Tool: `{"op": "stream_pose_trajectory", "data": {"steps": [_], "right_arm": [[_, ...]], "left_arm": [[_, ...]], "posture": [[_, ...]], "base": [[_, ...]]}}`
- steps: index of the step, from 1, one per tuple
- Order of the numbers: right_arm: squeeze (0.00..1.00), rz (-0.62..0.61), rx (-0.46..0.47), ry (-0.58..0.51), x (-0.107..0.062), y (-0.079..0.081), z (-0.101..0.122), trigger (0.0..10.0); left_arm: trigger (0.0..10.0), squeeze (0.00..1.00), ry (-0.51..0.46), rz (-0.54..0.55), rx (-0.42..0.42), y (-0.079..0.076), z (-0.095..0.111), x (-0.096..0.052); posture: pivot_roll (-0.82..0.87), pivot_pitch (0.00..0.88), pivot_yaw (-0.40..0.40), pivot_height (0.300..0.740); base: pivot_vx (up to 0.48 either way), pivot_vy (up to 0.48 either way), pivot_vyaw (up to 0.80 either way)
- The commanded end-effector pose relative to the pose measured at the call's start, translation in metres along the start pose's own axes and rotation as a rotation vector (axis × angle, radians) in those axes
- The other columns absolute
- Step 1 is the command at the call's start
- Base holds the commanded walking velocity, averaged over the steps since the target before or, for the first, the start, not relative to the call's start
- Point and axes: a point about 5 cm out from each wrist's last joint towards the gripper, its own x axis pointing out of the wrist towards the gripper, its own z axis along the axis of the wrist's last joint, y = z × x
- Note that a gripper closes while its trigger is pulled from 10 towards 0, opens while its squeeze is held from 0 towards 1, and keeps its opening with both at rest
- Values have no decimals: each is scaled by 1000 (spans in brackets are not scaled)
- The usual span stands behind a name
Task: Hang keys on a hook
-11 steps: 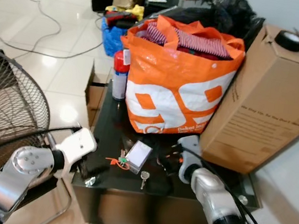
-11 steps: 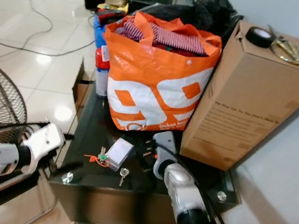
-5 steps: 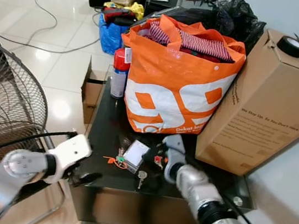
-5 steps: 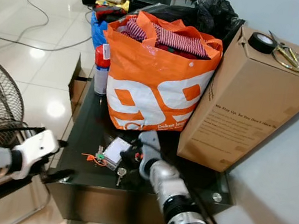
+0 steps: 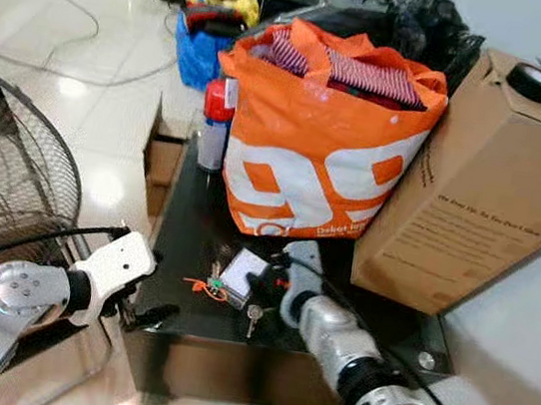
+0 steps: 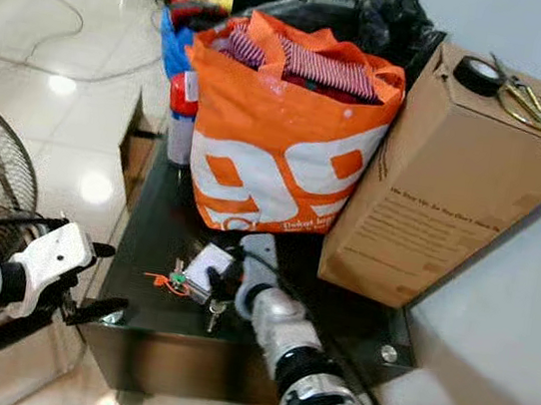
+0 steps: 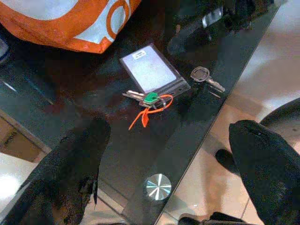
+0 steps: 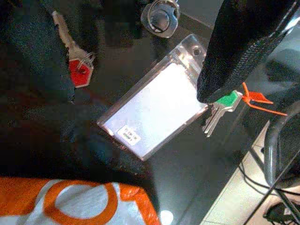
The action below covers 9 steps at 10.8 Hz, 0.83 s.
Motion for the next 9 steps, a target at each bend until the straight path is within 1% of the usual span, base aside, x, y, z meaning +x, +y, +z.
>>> {"op": "stream_pose_trajectory", "data": {"steps": [1,2,3,4,6,7,8,9], "right_arm": [[0,-18,2,-15,0,-4,4,10000],[0,-54,-6,-23,2,0,5,10000],[0,-104,6,-38,3,-1,8,10000],[0,-110,32,-58,4,2,11,10000],[0,-119,33,-63,5,4,13,10000],[0,-124,38,-63,5,5,13,8392],[0,-125,39,-62,6,7,12,4392],[0,-126,45,-59,6,9,11,2863]], "left_arm": [[10000,0,-8,-5,13,-1,4,-3],[10000,0,0,-1,10,-3,4,-7],[10000,0,4,7,5,-3,5,-12],[10000,0,7,18,-2,-4,6,-19],[10000,0,18,23,-11,-7,5,-24],[10000,0,21,23,-17,-9,5,-27],[10000,0,26,22,-24,-12,5,-31],[10000,0,32,22,-28,-14,4,-33]], "posture": [[73,109,-151,740],[80,132,-157,740],[78,161,-161,740],[76,182,-168,740],[78,198,-176,740],[81,206,-179,740],[89,213,-182,740],[95,219,-183,740]], "base": [[0,0,0],[0,0,0],[0,0,0],[0,0,0],[0,0,0],[0,0,0],[0,0,0],[0,0,0]]}}
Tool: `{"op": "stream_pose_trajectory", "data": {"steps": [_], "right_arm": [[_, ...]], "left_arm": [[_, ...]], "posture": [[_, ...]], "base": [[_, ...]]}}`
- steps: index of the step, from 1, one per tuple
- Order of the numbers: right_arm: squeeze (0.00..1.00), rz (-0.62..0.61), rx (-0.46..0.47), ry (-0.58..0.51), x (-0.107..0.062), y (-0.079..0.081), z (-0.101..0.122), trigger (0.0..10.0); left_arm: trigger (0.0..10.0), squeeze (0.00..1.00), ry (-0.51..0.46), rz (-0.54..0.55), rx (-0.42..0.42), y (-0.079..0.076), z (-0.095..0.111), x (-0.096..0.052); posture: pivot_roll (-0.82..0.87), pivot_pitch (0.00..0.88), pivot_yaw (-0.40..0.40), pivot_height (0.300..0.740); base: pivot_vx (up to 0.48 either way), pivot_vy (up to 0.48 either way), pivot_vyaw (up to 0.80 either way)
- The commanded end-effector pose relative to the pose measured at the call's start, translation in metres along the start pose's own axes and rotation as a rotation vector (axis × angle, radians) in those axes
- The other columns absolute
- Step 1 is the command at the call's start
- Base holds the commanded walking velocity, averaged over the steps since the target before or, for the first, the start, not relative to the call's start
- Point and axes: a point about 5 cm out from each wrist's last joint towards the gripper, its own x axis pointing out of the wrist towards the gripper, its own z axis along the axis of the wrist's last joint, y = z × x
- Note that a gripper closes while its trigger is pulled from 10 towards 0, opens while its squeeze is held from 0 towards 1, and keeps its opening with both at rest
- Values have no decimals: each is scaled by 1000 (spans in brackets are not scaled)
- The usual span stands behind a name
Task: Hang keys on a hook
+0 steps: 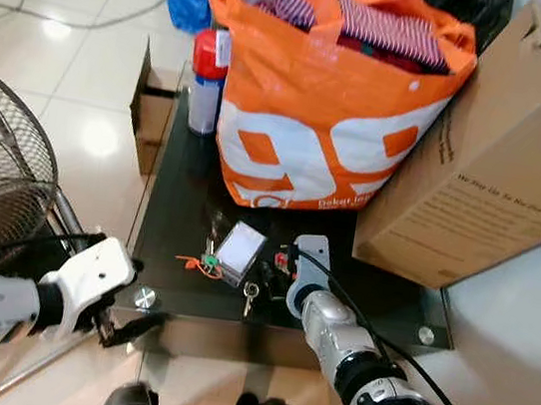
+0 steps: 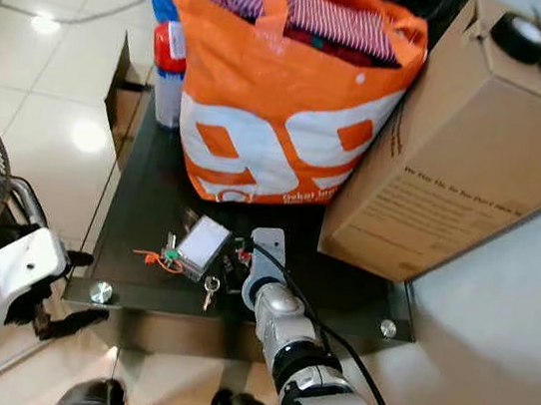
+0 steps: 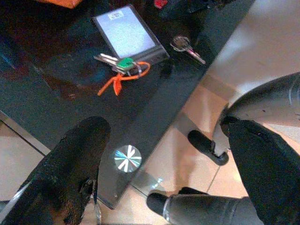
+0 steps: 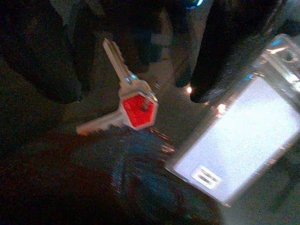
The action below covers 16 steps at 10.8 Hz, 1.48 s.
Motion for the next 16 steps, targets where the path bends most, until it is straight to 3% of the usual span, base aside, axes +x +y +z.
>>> {"op": "stream_pose_trajectory", "data": {"steps": [1,3,5,8,10,14,15,16], "right_arm": [[0,31,27,3,2,19,-1,1843],[0,36,33,2,2,22,-1,902],[0,44,31,-3,2,23,0,1608],[0,47,34,-12,2,23,1,1333],[0,69,30,-23,2,26,1,2314],[0,78,19,-34,2,25,5,2000],[0,82,15,-39,2,25,5,1804],[0,92,7,-46,2,25,6,627]], "left_arm": [[10000,0,1,-3,2,-2,2,-4],[10000,0,7,3,-2,-1,2,-5],[10000,0,5,7,-6,-2,2,-5],[10000,0,5,2,-9,-5,3,-5],[10000,0,3,-1,-8,-7,3,-4],[10000,0,-9,5,-8,-5,6,-1],[10000,0,-13,6,-10,-6,6,0],[10000,0,-15,5,-12,-7,7,1]], "posture": [[98,225,-185,740],[100,223,-188,740],[99,220,-193,740],[99,218,-195,740],[96,215,-195,740],[88,208,-199,740],[85,206,-200,740],[83,205,-200,740]], "base": [[0,0,0],[0,0,0],[0,0,0],[0,0,0],[0,0,0],[0,0,0],[0,0,0],[0,0,0]]}}
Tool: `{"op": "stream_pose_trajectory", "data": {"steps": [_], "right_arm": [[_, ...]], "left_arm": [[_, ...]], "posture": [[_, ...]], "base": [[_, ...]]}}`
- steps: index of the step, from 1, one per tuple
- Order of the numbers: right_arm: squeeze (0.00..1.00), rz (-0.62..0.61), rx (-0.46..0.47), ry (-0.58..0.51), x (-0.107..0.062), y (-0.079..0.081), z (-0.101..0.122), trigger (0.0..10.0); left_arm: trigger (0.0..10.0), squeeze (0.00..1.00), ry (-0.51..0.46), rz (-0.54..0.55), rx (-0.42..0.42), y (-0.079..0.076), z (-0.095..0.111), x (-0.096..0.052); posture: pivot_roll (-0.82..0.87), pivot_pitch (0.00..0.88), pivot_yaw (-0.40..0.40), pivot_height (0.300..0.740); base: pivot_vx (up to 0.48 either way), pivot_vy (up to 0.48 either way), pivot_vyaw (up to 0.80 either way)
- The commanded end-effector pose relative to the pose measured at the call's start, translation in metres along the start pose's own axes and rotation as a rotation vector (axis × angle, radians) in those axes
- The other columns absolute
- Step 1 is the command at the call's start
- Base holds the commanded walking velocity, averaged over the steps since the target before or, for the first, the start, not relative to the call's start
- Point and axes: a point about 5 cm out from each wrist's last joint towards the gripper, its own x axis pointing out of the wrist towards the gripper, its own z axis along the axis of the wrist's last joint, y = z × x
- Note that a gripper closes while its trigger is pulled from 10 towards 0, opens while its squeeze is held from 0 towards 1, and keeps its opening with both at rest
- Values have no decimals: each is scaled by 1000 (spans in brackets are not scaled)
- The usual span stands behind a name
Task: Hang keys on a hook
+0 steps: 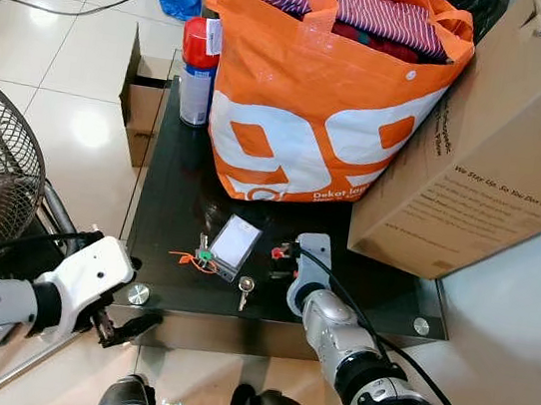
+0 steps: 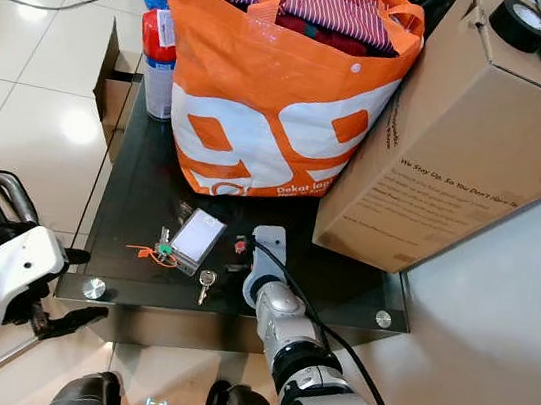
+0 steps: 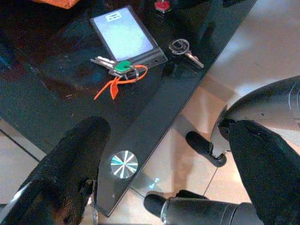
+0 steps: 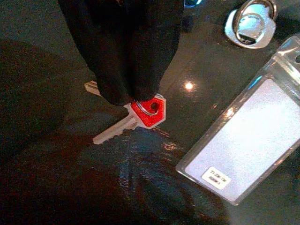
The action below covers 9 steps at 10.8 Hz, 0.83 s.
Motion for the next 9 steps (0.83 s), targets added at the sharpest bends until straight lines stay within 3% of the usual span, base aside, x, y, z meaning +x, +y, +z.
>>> {"op": "stream_pose_trajectory", "data": {"steps": [1,6,7,8,9], "right_arm": [[0,66,-1,-13,3,23,2,0],[0,145,-90,-5,-8,0,-14,0],[0,150,-108,1,-10,-2,-16,10000],[0,168,-106,7,-10,-2,-17,10000],[894,174,-112,7,-11,-1,-18,10000]], "left_arm": [[10000,0,-10,-24,-6,-6,2,3],[10000,0,-18,-21,-7,-8,2,7],[10000,0,-16,-21,-6,-8,1,7],[10000,0,-14,-21,-5,-8,0,7],[10000,0,-14,-21,-5,-8,1,7]], "posture": [[81,204,-200,740],[70,194,-208,740],[69,194,-207,740],[69,194,-207,740],[67,197,-208,740]], "base": [[0,0,0],[0,0,0],[0,0,0],[0,0,0],[0,0,0]]}}
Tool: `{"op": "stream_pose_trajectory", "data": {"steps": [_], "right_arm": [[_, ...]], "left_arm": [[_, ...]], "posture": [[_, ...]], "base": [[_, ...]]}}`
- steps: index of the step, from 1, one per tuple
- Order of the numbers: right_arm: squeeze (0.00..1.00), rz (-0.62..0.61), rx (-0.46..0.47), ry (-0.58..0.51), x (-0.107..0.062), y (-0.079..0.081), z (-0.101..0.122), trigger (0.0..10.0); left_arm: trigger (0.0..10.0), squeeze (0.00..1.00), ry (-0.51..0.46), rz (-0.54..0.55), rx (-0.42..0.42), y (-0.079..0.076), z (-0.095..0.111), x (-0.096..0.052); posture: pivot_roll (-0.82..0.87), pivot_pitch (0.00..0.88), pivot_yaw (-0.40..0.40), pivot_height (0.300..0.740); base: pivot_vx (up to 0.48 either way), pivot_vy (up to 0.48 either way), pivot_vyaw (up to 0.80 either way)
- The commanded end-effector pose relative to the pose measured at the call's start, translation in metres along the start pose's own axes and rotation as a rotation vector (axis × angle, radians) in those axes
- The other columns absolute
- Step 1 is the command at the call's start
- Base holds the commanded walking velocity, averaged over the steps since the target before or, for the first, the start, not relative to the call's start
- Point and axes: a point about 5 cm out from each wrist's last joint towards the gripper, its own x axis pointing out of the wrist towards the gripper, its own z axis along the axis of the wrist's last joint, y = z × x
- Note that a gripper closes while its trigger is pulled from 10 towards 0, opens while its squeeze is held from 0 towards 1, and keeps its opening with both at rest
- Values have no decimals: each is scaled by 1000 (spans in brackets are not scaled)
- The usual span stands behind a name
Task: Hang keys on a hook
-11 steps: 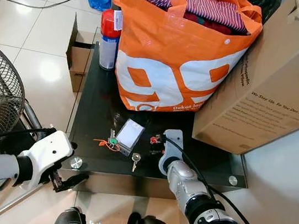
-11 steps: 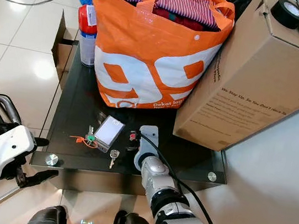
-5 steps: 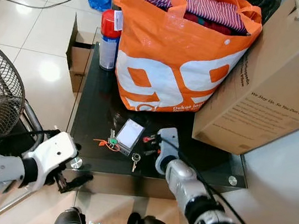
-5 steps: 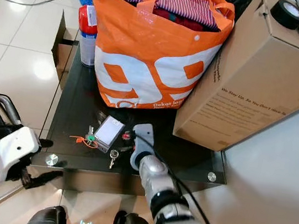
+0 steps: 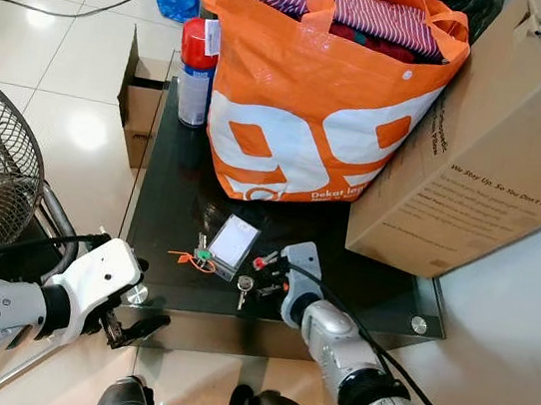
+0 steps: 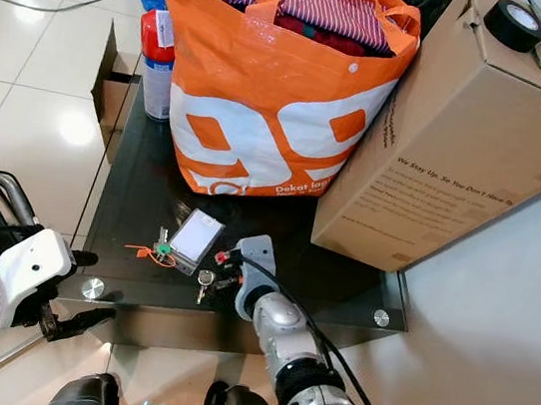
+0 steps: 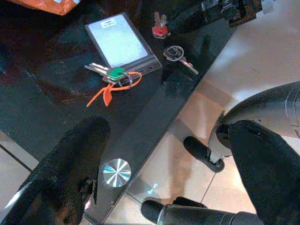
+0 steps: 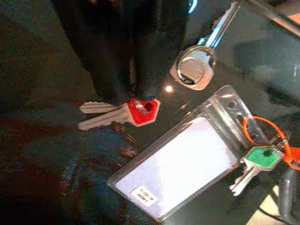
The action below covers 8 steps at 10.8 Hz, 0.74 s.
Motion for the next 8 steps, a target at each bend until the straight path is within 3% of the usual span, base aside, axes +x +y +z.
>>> {"op": "stream_pose_trajectory", "data": {"steps": [1,3,4,8], "right_arm": [[1000,14,-11,17,-2,0,-5,10000],[1000,35,-46,28,-1,4,-4,10000],[0,43,-58,29,1,5,-2,10000],[0,28,-98,51,5,4,4,10000]], "left_arm": [[10000,0,-1,-21,3,-5,0,2],[10000,0,2,-19,5,-5,-1,1],[10000,0,4,-17,5,-4,-1,0],[10000,0,6,-11,6,-4,-1,0]], "posture": [[69,196,-209,740],[70,197,-212,740],[72,197,-213,740],[78,195,-216,740]], "base": [[0,0,0],[0,0,0],[0,0,0],[0,0,0]]}}
